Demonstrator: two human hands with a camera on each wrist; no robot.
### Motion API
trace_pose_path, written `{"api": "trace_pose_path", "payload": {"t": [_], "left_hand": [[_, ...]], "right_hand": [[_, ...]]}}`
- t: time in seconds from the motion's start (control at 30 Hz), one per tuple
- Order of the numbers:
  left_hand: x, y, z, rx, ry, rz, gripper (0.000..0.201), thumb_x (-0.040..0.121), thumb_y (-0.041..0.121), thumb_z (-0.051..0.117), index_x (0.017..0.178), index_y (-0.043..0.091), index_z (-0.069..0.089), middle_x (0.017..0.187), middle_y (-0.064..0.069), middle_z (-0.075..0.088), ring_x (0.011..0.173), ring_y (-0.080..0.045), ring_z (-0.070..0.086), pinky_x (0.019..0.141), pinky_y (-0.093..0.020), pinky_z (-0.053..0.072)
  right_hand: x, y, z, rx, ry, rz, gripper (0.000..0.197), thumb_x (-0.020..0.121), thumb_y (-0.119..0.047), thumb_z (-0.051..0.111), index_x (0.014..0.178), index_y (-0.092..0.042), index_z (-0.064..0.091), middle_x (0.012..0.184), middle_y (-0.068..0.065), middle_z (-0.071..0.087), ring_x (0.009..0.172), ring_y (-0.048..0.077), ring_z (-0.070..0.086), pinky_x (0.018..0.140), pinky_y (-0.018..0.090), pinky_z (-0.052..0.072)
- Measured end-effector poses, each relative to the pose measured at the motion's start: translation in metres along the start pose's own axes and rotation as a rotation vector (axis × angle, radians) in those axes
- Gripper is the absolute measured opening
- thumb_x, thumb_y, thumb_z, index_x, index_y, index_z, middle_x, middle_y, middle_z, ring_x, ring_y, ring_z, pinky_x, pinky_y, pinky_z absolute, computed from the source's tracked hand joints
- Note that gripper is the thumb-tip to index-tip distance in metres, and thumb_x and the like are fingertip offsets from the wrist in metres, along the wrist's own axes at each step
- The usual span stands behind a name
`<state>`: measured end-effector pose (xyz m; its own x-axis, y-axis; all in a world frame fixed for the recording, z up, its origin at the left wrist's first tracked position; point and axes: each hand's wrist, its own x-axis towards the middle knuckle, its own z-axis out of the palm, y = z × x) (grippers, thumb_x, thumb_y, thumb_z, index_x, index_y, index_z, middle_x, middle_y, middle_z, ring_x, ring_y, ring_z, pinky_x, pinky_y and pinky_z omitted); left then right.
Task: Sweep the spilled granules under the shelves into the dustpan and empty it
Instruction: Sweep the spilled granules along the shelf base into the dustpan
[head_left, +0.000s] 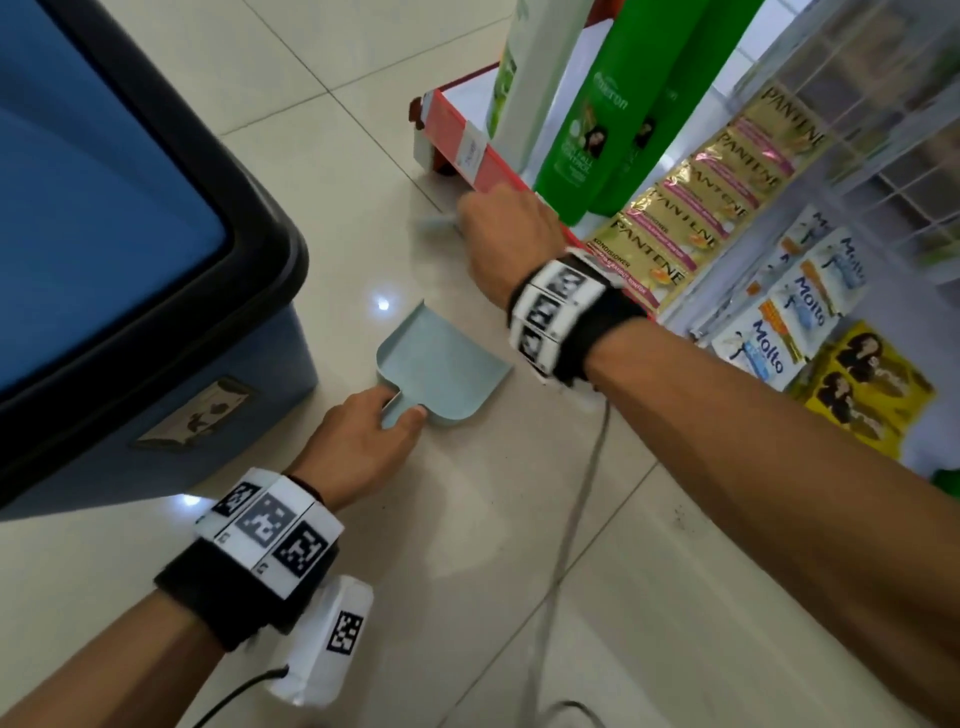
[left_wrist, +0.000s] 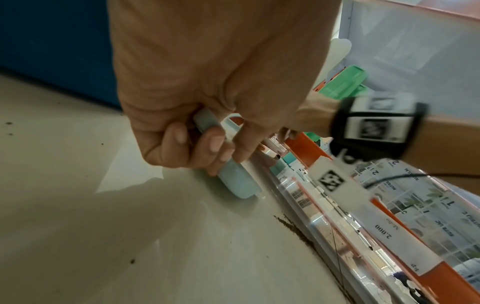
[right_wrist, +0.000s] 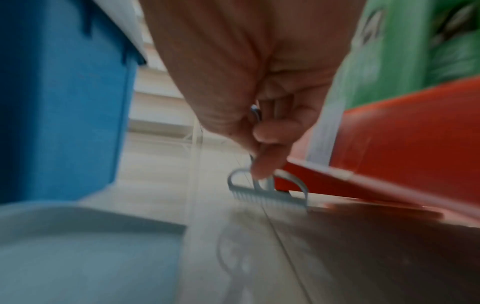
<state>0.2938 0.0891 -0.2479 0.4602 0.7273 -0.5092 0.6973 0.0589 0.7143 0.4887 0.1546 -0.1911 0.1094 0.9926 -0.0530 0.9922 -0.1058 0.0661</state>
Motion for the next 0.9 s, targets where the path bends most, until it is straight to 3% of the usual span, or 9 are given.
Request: {"api": "trace_pose_path", "payload": {"t": [0.17,0.3,0.37,0.47,0.53,0.6,0.7,0.8,0.9], "left_hand": [[0.0,-0.008,0.002,-0.023,0.015,-0.01,0.029,0.097,0.04,0.05,0.113,0.02,0.065,0.101,0.0,0.071,0.095,-0.018,0.066,0.086,-0.043,0.055],[-0.002,-0.012,-0.001,-0.021,0.025,-0.012,0.027,0.096,0.041,0.051,0.107,0.021,0.066,0.1,0.002,0.071,0.093,-0.018,0.065,0.086,-0.042,0.054],[-0.002,-0.013,-0.002,-0.02,0.027,-0.025,0.027,0.095,0.041,0.051,0.104,0.021,0.065,0.099,0.001,0.07,0.094,-0.02,0.065,0.087,-0.042,0.054],[-0.003,-0.014,0.0,-0.007,0.02,-0.036,0.027,0.095,0.041,0.051,0.107,0.021,0.065,0.103,0.002,0.07,0.097,-0.02,0.064,0.087,-0.038,0.053],[-0.004,-0.013,0.001,0.002,0.007,-0.04,0.028,0.096,0.041,0.051,0.11,0.022,0.065,0.105,0.002,0.07,0.097,-0.019,0.064,0.087,-0.038,0.053],[-0.005,-0.01,0.002,0.007,-0.005,-0.041,0.03,0.096,0.041,0.05,0.112,0.021,0.065,0.106,0.0,0.07,0.097,-0.021,0.064,0.088,-0.04,0.054],[-0.006,-0.004,0.003,0.003,-0.029,-0.046,0.032,0.097,0.041,0.049,0.115,0.019,0.064,0.104,-0.003,0.07,0.095,-0.023,0.065,0.088,-0.045,0.055],[-0.009,0.0,0.004,0.002,-0.029,-0.046,0.032,0.097,0.04,0.049,0.115,0.019,0.064,0.101,-0.003,0.07,0.088,-0.021,0.066,0.075,-0.037,0.057],[-0.012,0.0,0.002,0.009,-0.018,-0.049,0.034,0.097,0.04,0.049,0.12,0.018,0.063,0.103,-0.003,0.069,0.086,-0.018,0.065,0.062,-0.028,0.05]], "right_hand": [[0.032,-0.004,0.025,-0.08,-0.053,0.057,0.031,0.101,-0.007,0.037,0.112,-0.004,0.065,0.108,0.014,0.068,0.098,0.036,0.067,0.065,0.039,0.041],[0.001,0.007,0.022,-0.052,-0.16,-0.022,0.03,0.097,-0.004,0.041,0.113,-0.008,0.066,0.112,0.017,0.067,0.104,0.038,0.065,0.072,0.039,0.044],[-0.03,0.017,0.012,-0.045,-0.245,-0.03,0.028,0.094,-0.005,0.043,0.112,-0.008,0.064,0.104,0.019,0.066,0.094,0.038,0.065,0.066,0.037,0.038],[-0.071,0.035,-0.006,-0.097,-0.353,-0.011,0.018,0.094,-0.01,0.048,0.102,-0.009,0.064,0.074,0.006,0.053,0.064,0.024,0.049,0.058,0.032,0.038],[-0.077,0.04,-0.015,-0.06,-0.322,0.001,0.012,0.096,-0.014,0.052,0.096,-0.01,0.064,0.067,0.002,0.044,0.063,0.022,0.049,0.057,0.035,0.045],[-0.067,0.036,-0.018,0.001,-0.219,0.006,0.012,0.098,-0.017,0.054,0.097,-0.011,0.065,0.073,0.005,0.05,0.074,0.029,0.059,0.068,0.041,0.054],[-0.04,0.024,-0.01,0.027,-0.144,0.042,0.019,0.098,-0.011,0.048,0.109,-0.009,0.064,0.098,0.017,0.062,0.093,0.037,0.063,0.073,0.04,0.048],[-0.035,0.023,0.002,0.01,-0.243,0.03,0.029,0.097,-0.006,0.045,0.12,-0.008,0.062,0.109,0.018,0.064,0.1,0.036,0.064,0.079,0.04,0.05],[-0.053,0.04,0.006,0.081,-0.33,0.02,0.027,0.095,-0.008,0.053,0.119,-0.007,0.065,0.103,0.017,0.065,0.09,0.033,0.063,0.075,0.038,0.052]]}}
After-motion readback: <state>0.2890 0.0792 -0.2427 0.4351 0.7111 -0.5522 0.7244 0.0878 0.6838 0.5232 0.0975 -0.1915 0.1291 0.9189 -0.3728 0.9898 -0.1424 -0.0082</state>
